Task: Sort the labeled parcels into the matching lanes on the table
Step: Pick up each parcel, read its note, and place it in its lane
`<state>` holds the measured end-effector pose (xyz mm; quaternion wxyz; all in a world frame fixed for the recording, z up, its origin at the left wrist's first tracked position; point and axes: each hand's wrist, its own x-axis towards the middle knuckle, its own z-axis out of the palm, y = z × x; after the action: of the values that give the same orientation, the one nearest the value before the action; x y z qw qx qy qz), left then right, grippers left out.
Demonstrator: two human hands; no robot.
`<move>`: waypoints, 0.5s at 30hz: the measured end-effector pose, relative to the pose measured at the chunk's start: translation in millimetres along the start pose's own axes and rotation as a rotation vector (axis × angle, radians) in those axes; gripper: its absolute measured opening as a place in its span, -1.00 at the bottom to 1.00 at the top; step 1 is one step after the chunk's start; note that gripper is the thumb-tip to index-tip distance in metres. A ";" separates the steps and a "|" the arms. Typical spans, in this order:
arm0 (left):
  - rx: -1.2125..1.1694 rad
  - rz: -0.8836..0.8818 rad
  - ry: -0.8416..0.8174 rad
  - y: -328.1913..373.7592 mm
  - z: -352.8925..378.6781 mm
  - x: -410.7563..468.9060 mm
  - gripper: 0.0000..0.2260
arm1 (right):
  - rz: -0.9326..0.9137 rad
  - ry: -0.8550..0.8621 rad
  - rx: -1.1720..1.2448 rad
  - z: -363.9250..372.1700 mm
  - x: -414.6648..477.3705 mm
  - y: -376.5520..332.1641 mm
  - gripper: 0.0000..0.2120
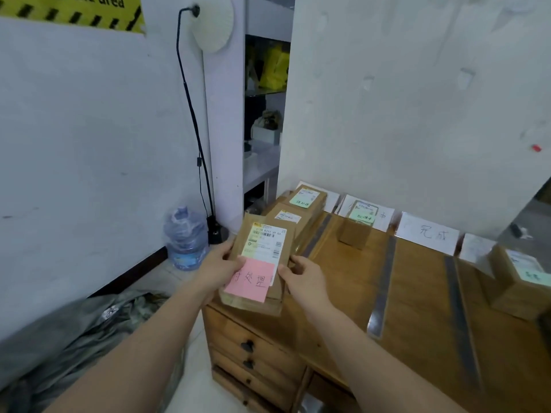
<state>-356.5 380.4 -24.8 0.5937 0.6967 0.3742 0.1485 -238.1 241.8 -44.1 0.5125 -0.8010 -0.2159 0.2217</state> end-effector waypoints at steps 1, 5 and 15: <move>-0.002 -0.004 0.008 -2.1 -1.0 4.3 -0.51 | 0.014 0.001 -0.013 4.0 4.3 1.1 -0.52; 0.003 -0.052 0.016 -13.0 -8.8 30.5 -0.54 | 0.063 0.006 -0.055 21.5 20.6 3.0 -0.50; 0.134 -0.064 -0.138 -47.1 -36.2 87.6 -0.65 | 0.241 0.100 -0.073 72.3 34.4 13.6 -0.53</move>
<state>-337.1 468.1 -80.8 0.5746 0.7312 0.3634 0.0559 -250.3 308.7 -88.4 0.4629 -0.8493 -0.1002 0.2333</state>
